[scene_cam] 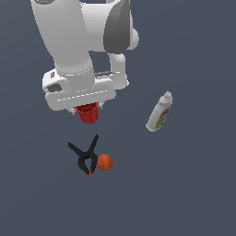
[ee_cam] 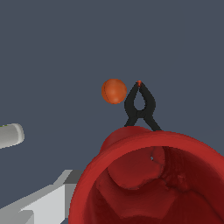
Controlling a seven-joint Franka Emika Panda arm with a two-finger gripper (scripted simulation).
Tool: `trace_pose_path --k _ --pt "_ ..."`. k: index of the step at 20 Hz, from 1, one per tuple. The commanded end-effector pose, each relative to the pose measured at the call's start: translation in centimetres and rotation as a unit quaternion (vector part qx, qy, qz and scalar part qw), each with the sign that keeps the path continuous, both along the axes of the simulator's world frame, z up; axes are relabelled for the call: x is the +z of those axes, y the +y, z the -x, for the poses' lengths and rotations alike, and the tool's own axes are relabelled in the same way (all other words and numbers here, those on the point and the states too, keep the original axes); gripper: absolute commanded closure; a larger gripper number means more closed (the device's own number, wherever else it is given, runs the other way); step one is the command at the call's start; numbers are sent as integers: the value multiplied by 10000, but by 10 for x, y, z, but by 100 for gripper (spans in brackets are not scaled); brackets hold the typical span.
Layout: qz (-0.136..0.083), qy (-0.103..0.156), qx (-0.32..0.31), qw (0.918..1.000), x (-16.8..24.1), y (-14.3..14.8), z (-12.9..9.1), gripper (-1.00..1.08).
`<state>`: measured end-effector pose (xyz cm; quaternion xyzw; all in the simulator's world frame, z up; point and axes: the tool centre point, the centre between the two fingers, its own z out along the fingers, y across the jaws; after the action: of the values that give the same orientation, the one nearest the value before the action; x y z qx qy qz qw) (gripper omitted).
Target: Pick up a designated object from a clutter of objects.
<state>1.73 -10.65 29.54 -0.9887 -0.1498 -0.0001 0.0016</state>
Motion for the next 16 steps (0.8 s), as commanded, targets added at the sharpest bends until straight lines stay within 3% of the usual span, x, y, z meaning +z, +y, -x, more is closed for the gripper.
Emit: trace_pose_path --k 1,9,16 --pt "-1 -5 3 10000 27 -19 5 108" --pt "5 -4 2 10000 103 -75 17 108" --pt "12 -2 1 10000 145 -106 22 108"
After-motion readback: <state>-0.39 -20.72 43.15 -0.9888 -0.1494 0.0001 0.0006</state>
